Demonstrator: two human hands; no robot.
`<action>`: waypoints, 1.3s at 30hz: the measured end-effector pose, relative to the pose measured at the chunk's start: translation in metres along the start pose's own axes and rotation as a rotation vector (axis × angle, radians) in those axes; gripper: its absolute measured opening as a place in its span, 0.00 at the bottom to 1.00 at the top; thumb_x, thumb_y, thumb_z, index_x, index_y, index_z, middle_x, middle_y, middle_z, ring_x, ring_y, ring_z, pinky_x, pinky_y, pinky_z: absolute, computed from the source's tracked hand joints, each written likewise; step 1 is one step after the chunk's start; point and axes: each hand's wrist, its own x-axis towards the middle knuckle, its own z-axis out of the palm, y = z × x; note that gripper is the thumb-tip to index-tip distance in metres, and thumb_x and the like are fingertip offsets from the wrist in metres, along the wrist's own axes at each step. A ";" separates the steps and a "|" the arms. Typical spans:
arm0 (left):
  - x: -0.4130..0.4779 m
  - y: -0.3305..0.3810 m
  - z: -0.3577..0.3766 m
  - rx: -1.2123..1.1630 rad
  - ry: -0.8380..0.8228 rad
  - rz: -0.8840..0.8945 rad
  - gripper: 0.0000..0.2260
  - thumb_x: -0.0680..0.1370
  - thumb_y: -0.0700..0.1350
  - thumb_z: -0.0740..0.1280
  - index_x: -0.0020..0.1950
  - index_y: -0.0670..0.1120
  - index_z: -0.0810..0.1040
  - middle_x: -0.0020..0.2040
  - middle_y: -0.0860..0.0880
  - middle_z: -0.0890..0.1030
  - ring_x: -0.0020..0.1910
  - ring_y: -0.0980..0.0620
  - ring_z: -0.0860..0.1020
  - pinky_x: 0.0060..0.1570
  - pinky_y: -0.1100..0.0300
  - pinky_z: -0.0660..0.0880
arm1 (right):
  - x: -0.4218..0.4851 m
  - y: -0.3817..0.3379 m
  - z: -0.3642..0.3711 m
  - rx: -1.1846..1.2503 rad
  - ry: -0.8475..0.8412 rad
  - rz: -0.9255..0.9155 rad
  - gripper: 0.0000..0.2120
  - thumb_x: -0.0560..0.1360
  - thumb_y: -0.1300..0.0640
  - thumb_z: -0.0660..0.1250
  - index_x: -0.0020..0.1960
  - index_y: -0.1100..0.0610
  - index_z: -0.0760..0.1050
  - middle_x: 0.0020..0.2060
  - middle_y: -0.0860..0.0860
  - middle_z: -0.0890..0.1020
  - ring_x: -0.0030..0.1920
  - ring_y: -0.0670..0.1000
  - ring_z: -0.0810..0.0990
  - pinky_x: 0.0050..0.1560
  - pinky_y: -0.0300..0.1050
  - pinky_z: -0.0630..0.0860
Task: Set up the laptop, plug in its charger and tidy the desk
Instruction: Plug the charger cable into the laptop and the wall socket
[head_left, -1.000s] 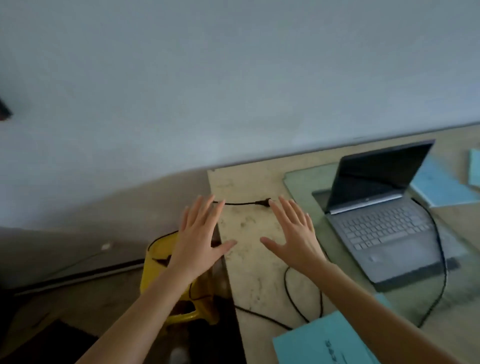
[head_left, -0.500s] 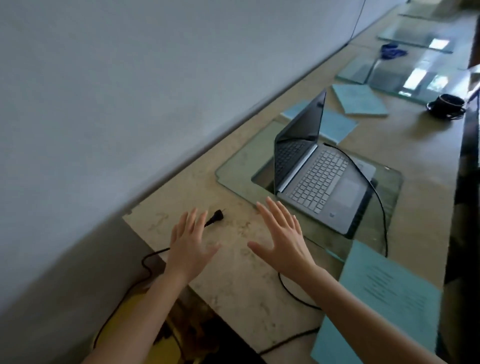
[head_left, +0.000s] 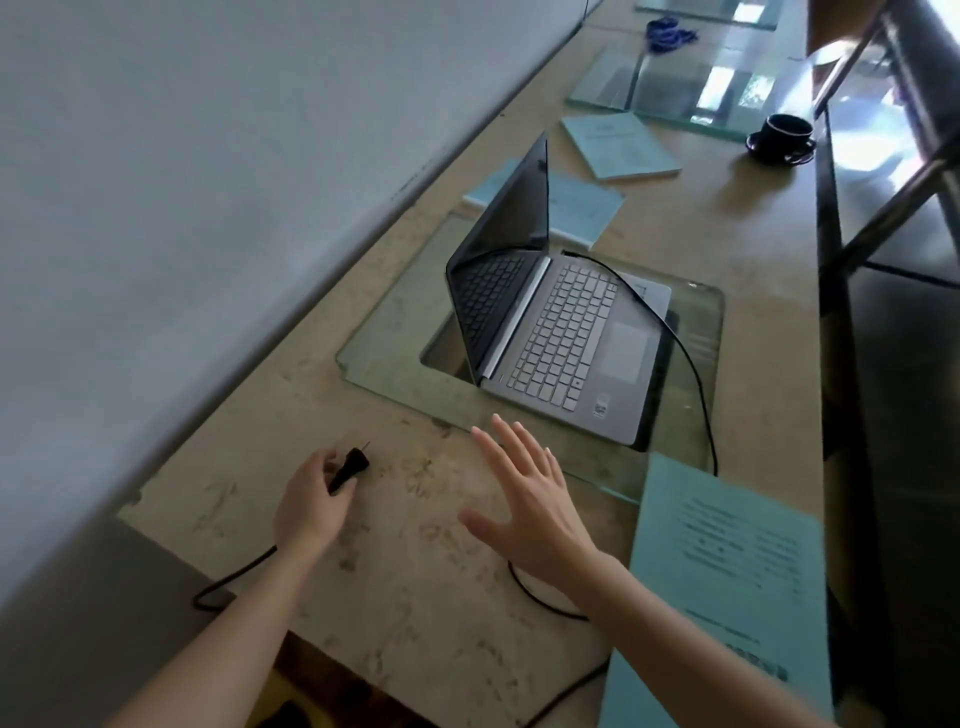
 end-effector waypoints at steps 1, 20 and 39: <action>0.004 0.001 0.001 -0.011 0.006 -0.005 0.17 0.75 0.45 0.67 0.63 0.44 0.73 0.57 0.44 0.80 0.55 0.43 0.78 0.48 0.55 0.72 | 0.003 0.000 0.001 0.001 -0.008 -0.003 0.40 0.72 0.37 0.63 0.76 0.40 0.44 0.77 0.43 0.43 0.77 0.47 0.38 0.76 0.57 0.43; -0.077 -0.066 -0.123 -0.302 0.485 0.028 0.06 0.73 0.51 0.68 0.45 0.50 0.76 0.40 0.59 0.77 0.40 0.57 0.77 0.39 0.63 0.72 | 0.059 -0.133 0.048 0.031 -0.231 -0.410 0.38 0.74 0.38 0.61 0.76 0.41 0.44 0.78 0.45 0.45 0.77 0.50 0.40 0.76 0.56 0.45; -0.319 -0.282 -0.241 -0.110 0.969 -0.365 0.05 0.73 0.45 0.70 0.44 0.45 0.78 0.39 0.52 0.80 0.39 0.55 0.78 0.37 0.64 0.73 | -0.041 -0.362 0.193 0.023 -0.513 -0.850 0.38 0.74 0.40 0.62 0.77 0.43 0.44 0.78 0.45 0.47 0.77 0.48 0.42 0.76 0.55 0.44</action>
